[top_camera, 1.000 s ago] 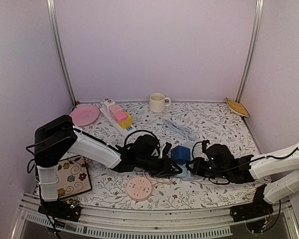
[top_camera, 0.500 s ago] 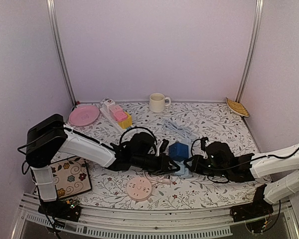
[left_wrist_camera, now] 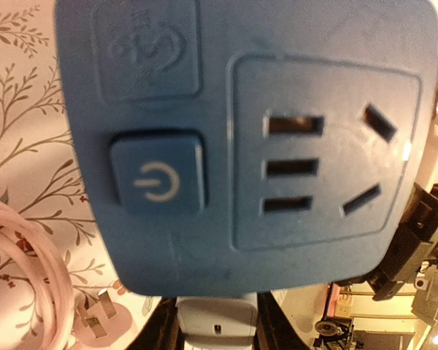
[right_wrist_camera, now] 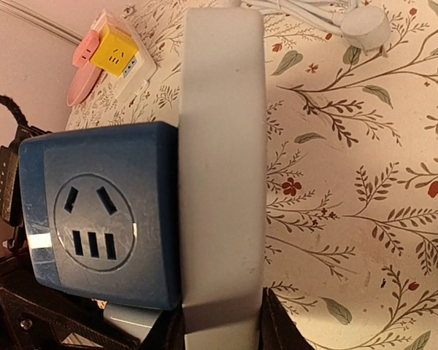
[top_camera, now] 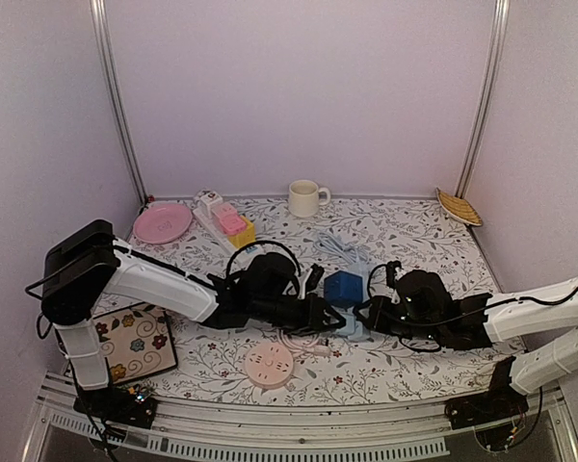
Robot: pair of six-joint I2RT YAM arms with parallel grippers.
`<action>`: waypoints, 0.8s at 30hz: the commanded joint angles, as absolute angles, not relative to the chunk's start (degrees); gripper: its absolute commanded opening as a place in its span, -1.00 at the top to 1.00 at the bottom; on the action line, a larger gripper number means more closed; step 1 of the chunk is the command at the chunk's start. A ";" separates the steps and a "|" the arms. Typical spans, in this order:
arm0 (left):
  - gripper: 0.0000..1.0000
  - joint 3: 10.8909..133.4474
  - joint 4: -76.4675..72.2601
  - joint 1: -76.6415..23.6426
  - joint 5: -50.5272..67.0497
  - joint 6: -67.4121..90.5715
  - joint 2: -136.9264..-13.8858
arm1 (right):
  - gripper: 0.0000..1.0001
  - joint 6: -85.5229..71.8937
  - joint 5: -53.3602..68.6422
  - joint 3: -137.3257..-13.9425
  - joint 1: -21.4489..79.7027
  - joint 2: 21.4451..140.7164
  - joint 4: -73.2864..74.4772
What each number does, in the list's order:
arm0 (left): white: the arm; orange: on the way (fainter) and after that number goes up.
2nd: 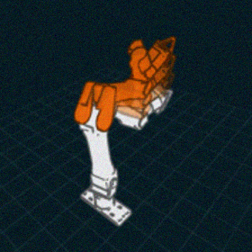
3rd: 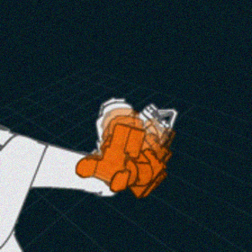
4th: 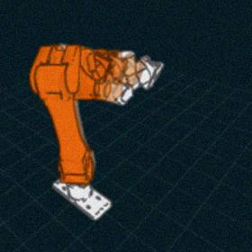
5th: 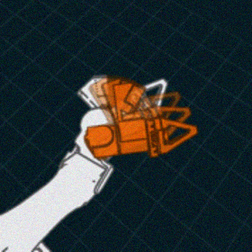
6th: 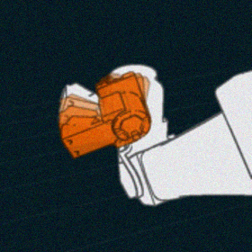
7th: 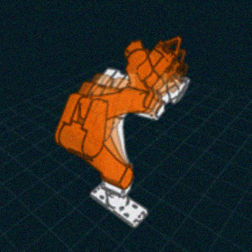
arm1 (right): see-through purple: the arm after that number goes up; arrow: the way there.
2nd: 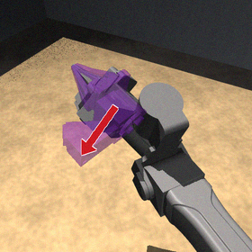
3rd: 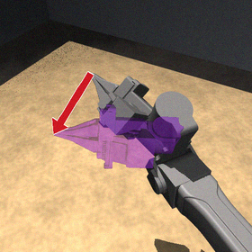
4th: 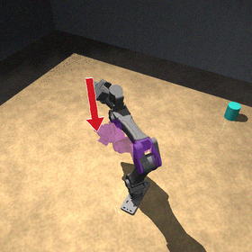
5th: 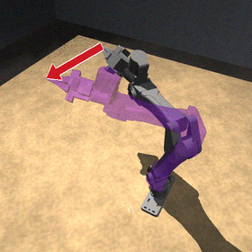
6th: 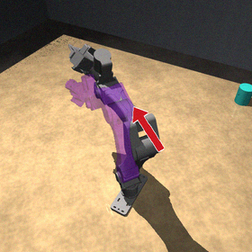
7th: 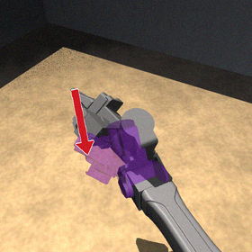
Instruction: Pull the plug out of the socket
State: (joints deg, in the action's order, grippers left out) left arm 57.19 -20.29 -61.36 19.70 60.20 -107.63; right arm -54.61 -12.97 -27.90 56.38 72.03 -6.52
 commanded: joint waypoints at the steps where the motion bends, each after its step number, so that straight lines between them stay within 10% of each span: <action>1: 1.00 55.84 -15.55 -60.39 21.64 57.02 -103.79 | 0.94 -51.05 -28.50 -27.40 55.10 71.32 5.99; 24: 1.00 47.68 -5.66 -48.97 11.95 50.01 -93.77 | 0.93 -49.25 -23.16 -31.95 58.09 71.05 5.44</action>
State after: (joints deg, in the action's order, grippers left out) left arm 50.59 -9.23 -53.54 15.51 53.78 -97.27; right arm -50.52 -24.27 -29.43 57.76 72.95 9.82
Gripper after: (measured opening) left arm 0.266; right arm 0.283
